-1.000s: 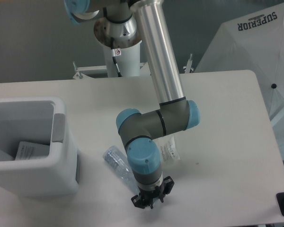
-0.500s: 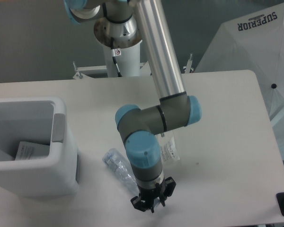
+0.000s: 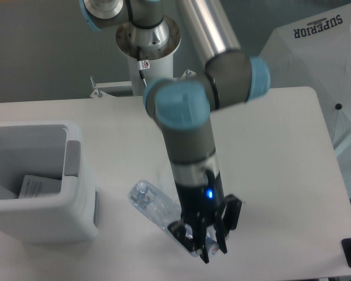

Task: Place the trash in the trash can
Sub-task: 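Carry the bottle over the white trash bin and lower it in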

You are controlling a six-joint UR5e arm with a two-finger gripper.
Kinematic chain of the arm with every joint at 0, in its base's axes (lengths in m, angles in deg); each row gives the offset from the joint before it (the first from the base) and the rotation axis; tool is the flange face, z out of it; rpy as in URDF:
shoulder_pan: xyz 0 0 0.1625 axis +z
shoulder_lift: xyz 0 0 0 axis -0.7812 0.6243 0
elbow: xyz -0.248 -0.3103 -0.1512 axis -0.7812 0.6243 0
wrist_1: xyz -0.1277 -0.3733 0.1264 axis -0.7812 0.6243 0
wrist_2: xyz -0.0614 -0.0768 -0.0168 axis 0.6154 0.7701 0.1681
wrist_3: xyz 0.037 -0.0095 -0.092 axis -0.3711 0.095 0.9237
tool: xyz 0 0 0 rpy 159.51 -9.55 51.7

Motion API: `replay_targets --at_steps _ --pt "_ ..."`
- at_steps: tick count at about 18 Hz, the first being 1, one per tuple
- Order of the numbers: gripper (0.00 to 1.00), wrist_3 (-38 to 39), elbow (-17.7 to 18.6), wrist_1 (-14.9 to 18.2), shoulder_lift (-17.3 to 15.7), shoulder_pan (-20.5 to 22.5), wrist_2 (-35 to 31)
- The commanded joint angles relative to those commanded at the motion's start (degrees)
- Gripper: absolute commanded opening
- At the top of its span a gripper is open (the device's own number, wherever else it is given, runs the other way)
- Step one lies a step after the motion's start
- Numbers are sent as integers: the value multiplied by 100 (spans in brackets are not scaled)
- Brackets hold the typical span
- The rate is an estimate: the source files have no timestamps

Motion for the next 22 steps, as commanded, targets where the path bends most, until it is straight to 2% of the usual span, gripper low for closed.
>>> replay_targets --at_steps 5,11,18,22 --pt "30 -44 -18 -70 -326 -176 97" --pt "30 0 -27 -185 -704 -772 97" --pt "30 -53 228 -185 -678 -1537 44" --pt "31 -650 448 -220 -599 -1775 36"
